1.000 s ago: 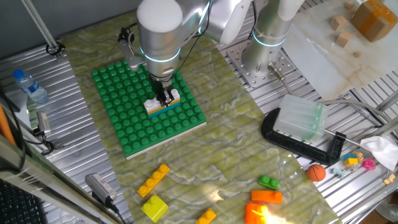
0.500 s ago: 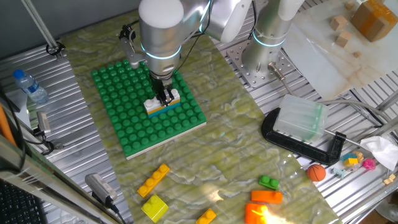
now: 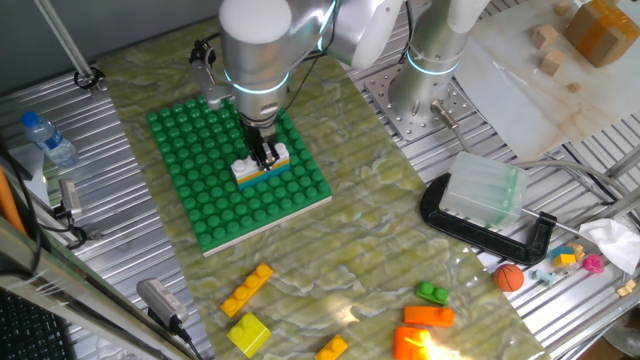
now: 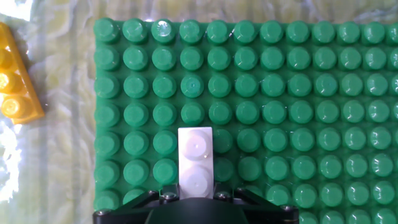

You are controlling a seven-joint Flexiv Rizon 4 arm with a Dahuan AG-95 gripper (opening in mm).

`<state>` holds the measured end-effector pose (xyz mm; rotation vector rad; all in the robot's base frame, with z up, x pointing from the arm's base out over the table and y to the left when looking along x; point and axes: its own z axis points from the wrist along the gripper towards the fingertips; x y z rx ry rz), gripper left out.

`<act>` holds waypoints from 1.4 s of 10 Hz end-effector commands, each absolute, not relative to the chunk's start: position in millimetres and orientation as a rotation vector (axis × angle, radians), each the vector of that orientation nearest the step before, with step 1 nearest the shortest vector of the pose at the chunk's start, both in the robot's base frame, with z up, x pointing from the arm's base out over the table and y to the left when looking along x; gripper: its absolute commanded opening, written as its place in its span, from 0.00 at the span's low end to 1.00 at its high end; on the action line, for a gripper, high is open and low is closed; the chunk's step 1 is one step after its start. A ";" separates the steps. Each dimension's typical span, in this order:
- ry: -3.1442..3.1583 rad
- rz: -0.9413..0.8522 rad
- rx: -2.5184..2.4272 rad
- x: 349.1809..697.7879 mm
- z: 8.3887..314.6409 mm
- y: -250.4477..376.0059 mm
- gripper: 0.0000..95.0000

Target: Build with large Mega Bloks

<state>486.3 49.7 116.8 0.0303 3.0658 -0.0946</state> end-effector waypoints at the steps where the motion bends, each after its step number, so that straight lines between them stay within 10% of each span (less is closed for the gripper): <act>1: 3.073 -0.091 0.005 485.8 113.9 48.7 0.60; 5: 3.055 -0.102 -0.033 487.4 115.1 50.5 1.00; 10: 3.047 -0.133 -0.065 483.5 127.8 44.2 1.00; 11: 3.057 -0.132 -0.071 482.4 137.6 43.0 0.80; 13: 3.061 -0.130 -0.077 479.9 150.1 41.0 0.80; 14: 3.062 -0.130 -0.077 478.3 153.8 39.8 0.60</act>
